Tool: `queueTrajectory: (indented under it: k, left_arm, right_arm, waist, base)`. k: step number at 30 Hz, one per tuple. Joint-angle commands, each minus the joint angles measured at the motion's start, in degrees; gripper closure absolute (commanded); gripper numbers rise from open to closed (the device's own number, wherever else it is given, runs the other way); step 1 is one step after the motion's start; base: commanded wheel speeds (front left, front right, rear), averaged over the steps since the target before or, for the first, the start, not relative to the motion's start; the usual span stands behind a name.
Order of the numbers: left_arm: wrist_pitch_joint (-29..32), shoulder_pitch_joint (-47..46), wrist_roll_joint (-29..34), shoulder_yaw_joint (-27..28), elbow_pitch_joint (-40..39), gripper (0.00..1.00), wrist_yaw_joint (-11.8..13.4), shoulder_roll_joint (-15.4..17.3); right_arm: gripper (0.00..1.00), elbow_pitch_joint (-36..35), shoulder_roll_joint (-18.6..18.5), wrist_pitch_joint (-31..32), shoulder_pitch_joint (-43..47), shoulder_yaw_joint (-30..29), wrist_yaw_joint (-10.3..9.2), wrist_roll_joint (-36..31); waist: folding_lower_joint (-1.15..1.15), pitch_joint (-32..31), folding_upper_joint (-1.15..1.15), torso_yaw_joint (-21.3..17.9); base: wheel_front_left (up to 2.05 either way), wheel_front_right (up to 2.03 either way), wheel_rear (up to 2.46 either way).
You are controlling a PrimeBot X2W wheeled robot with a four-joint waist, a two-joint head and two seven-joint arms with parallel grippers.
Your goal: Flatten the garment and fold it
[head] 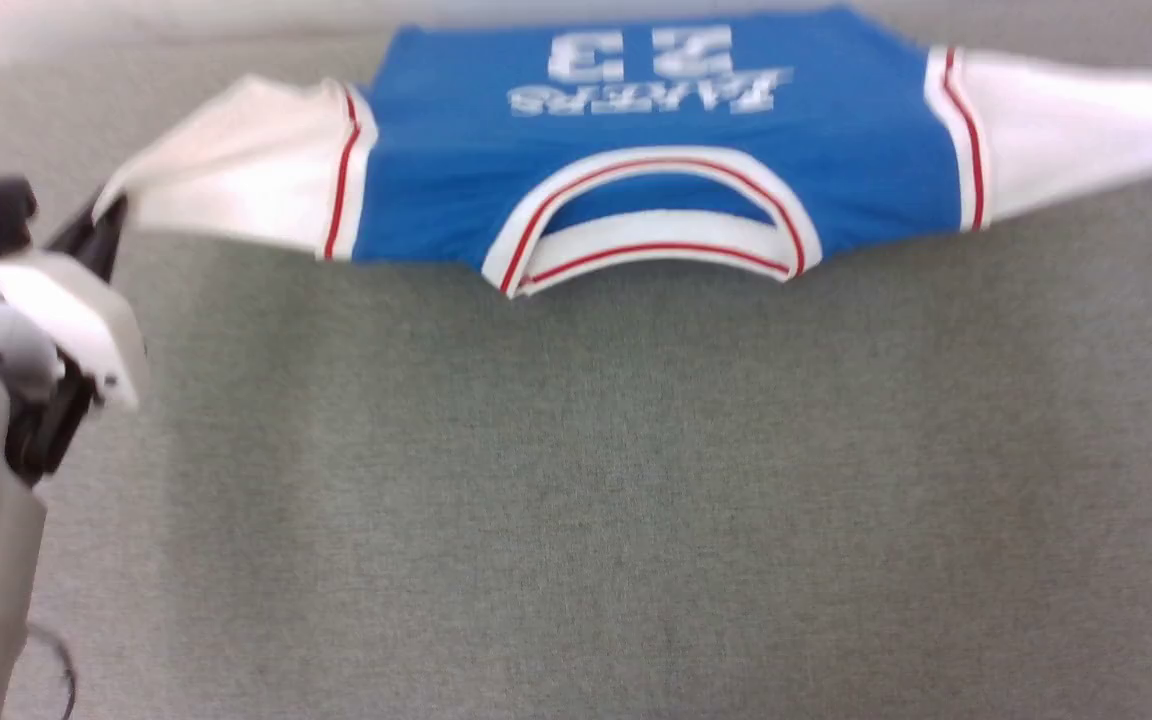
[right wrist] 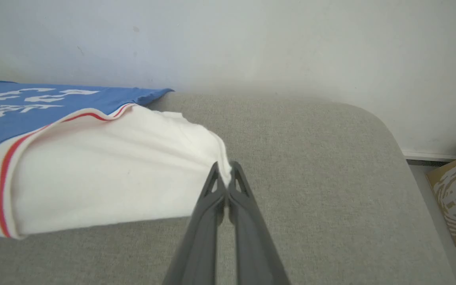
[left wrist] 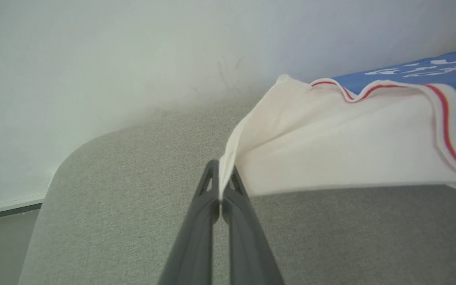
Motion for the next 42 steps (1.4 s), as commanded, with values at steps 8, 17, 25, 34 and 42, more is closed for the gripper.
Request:
queueTrajectory:
  k: [8,17,25,34,42]
  left_arm:
    - [13.25,17.88,-8.89,-3.17,-10.07,1.0,0.07,5.49]
    - [20.06,40.14,-16.26,1.0,-28.76,1.0,5.73,9.72]
    - [25.51,54.39,-18.51,-0.92,-42.5,1.0,11.01,9.2]
    - [25.06,55.4,-18.24,-4.14,-44.72,1.0,11.88,5.5]
    - [25.53,51.73,-18.88,-4.65,-49.27,1.0,12.3,3.5]
  right_arm:
    - [1.0,-6.8,-5.81,10.06,16.76,1.1,-0.2,4.99]
    - [1.0,-15.27,-9.39,20.65,35.93,-6.06,-0.2,9.43]
    - [1.0,-24.91,-6.08,28.1,51.2,-14.58,-0.2,7.57]
    - [0.0,-32.84,-2.0,29.49,53.78,-18.81,-0.2,2.36]
    - [0.0,-40.31,-2.11,30.31,44.72,-19.97,-0.2,2.0]
  waist:
    - [0.02,-12.64,0.0,0.87]
    - [0.02,-17.32,0.0,1.13]
    - [0.02,-17.57,0.0,1.61]
    - [0.02,-14.18,0.0,3.08]
    - [0.02,-6.46,0.0,7.71]
  base:
    - [0.0,0.0,0.0]
    - [0.0,0.0,0.0]
    - [0.0,0.0,0.0]
    - [0.0,0.0,0.0]
    - [0.0,0.0,0.0]
